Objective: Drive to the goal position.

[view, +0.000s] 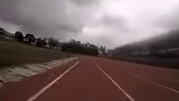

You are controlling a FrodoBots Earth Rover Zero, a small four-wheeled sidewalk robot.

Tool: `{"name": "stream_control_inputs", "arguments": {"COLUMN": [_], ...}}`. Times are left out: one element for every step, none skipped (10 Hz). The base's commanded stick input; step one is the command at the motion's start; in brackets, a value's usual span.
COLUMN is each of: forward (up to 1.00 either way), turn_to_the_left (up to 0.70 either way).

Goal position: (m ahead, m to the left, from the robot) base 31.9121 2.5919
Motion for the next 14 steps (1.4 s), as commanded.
{"name": "stream_control_inputs", "arguments": {"forward": [0.70, 0.70, 0.70, 0.70, 0.70, 0.70, 0.70, 0.70, 0.70, 0.70, 0.70, 0.70, 0.70, 0.70], "turn_to_the_left": [0.00, 0.00, 0.00, 0.00, 0.00, 0.00, 0.00, 0.02, 0.03, 0.01, 0.06, 0.08, -0.07, -0.21]}}
